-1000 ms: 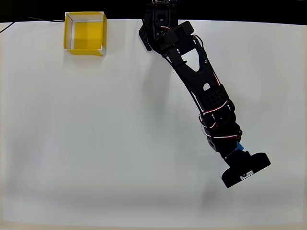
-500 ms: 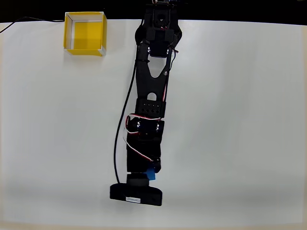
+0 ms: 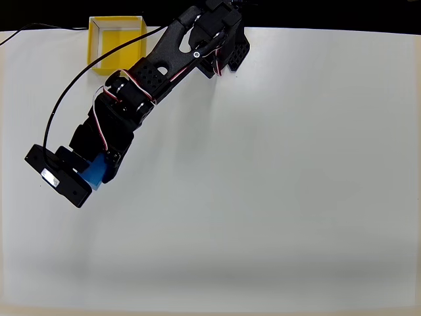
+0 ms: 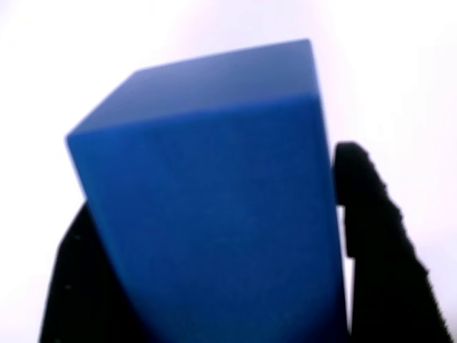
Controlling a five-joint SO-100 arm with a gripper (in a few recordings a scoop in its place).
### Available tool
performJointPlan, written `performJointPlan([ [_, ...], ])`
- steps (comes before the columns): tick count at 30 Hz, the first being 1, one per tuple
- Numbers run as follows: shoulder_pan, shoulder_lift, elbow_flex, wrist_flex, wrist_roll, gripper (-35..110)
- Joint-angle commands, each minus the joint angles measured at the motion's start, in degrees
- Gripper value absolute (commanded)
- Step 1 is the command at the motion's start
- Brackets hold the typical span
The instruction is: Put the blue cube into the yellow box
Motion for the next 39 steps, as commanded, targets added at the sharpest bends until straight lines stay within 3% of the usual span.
performJointPlan([
  [1, 7.38, 13.8, 3.08, -0.26, -0.53, 13],
  [16, 28.3, 25.31, 16.7, 1.93, 2.72, 13],
  [24, 36.12, 21.45, 17.4, 8.09, 6.77, 13],
  [39, 45.79, 16.0, 26.1, 6.15, 8.53, 12],
])
